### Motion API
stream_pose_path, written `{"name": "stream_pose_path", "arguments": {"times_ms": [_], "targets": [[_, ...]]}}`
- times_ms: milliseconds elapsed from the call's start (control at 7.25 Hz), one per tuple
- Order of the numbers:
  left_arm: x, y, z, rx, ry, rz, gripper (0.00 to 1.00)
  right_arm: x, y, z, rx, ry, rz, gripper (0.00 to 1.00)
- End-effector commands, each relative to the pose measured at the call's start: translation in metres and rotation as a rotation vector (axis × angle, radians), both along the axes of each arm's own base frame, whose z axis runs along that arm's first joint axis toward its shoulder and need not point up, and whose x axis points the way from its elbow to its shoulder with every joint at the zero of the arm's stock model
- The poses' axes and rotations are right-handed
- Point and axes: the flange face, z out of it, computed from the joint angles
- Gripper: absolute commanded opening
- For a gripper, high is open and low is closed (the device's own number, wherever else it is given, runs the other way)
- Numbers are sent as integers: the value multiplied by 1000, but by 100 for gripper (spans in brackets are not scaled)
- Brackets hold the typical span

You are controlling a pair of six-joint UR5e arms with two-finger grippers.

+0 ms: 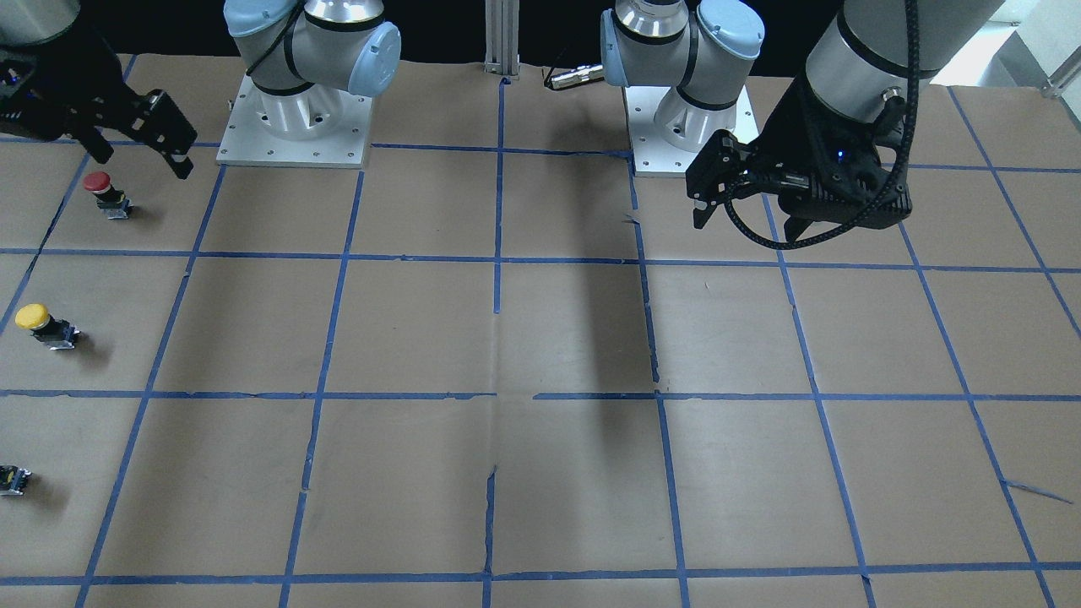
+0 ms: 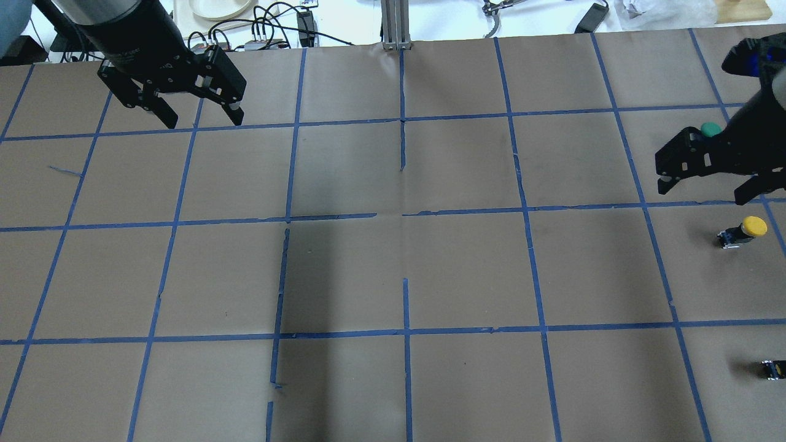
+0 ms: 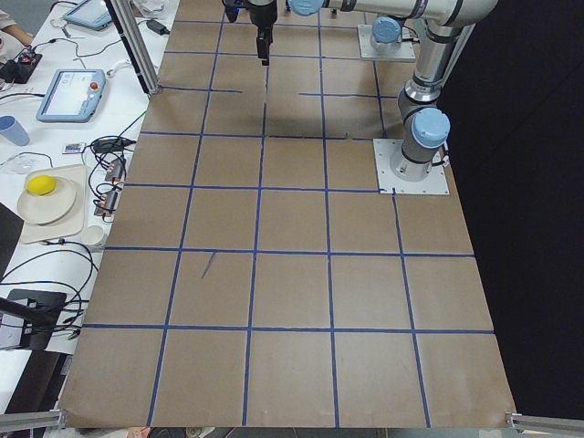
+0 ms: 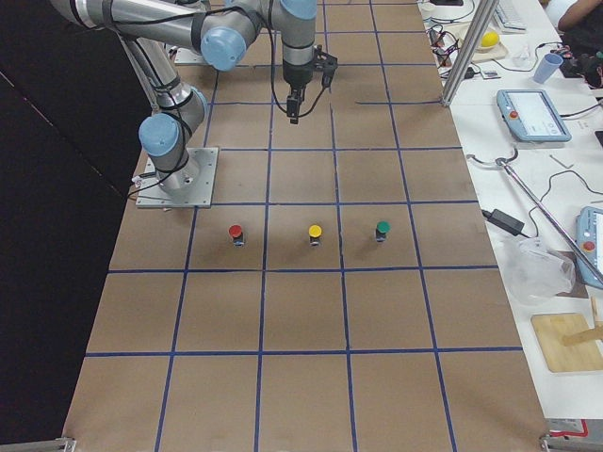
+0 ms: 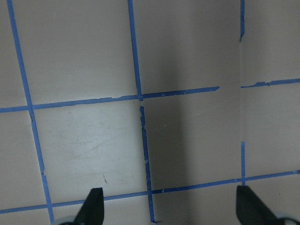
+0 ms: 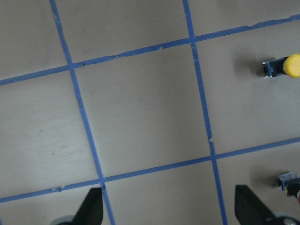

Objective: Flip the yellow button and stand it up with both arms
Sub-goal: 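Open the right gripper and lift it away from the standing button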

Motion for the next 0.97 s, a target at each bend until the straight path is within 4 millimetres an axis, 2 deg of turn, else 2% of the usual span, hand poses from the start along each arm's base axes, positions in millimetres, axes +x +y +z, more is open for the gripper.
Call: {"name": "stream_pose_path", "arguments": {"times_ms": [0, 138, 276, 552, 828], "targets": [[0, -1, -1, 2, -3, 1, 99, 65, 5, 29, 17, -7, 2, 100], [0, -1, 0, 0, -4, 1, 99, 94, 0, 16, 44, -3, 31, 100], [0, -1, 1, -3, -4, 1, 99, 114, -4, 13, 19, 10, 62, 100], [0, -2, 1, -1, -2, 2, 99, 117, -2, 8, 28, 21, 55, 100], [0, -2, 1, -1, -2, 2, 99, 117, -1, 13, 16, 23, 57, 100]]}}
